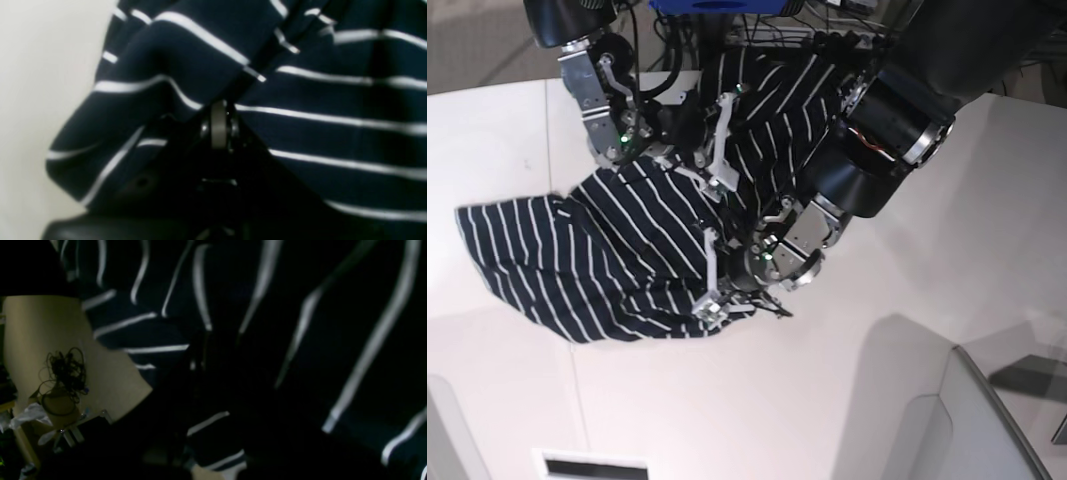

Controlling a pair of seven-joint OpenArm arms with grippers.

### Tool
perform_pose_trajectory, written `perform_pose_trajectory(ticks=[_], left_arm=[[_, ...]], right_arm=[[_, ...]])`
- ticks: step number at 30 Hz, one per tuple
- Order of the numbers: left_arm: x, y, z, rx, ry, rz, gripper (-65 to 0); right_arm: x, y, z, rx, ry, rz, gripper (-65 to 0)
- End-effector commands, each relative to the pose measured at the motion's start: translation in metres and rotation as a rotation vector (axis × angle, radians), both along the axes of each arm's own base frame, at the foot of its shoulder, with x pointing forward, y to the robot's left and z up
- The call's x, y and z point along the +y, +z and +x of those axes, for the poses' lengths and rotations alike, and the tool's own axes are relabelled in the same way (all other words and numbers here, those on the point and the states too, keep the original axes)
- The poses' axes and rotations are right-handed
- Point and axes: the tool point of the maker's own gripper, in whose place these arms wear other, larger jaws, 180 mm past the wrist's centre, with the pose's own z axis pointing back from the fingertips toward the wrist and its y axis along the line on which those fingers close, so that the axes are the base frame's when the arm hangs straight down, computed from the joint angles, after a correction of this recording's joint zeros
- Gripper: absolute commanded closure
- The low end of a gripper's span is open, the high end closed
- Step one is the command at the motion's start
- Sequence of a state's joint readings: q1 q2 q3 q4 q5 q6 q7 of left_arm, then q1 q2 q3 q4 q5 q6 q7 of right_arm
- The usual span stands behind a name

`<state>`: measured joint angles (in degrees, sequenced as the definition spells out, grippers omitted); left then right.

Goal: Layout the t-shirt on the table in an organized manner, then fold the t-shirt properly
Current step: 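Regrasp the shirt fabric with both grippers near each other and lift, then pull the grippers apart to spread the shirt, then release with left gripper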

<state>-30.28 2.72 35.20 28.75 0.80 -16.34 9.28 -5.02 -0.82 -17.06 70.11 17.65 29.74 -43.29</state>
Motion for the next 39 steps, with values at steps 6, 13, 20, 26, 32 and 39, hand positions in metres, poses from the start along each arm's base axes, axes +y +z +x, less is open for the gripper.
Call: perform_pose_trajectory(ticks=[6, 13, 20, 26, 32, 39], left_arm=[[0.041, -0.024, -0.033, 0.078, 0.013, 0.133, 0.0], [0.049, -0.006, -0.08, 0.086, -0.028, 0.19, 0.0], [0.021, 0.035, -0.118, 0.084, 0.009, 0.106, 0.0], [-0.008, 0.094, -0.093, -0.044, 0.009, 0.014, 0.0], [-0.012, 0.119, -0.028, -0.115, 0.026, 0.046, 0.0], [-0.047, 0.094, 0.031, -0.1, 0.023, -0.035, 0.0]], right_arm=[[-0.097, -0.023, 0.036, 0.004, -0.04, -0.312, -0.2], [-0.161, -0.017, 0.087, -0.005, -0.124, -0.41, -0.2], [-0.2, 0.002, 0.139, -0.049, -0.174, -0.468, -0.2], [-0.219, 0.02, 0.175, -0.134, -0.223, -0.462, 0.0], [-0.227, 0.054, 0.181, -0.268, -0.205, -0.479, 0.0], [-0.195, 0.086, 0.121, -0.307, -0.273, -0.411, 0.0]])
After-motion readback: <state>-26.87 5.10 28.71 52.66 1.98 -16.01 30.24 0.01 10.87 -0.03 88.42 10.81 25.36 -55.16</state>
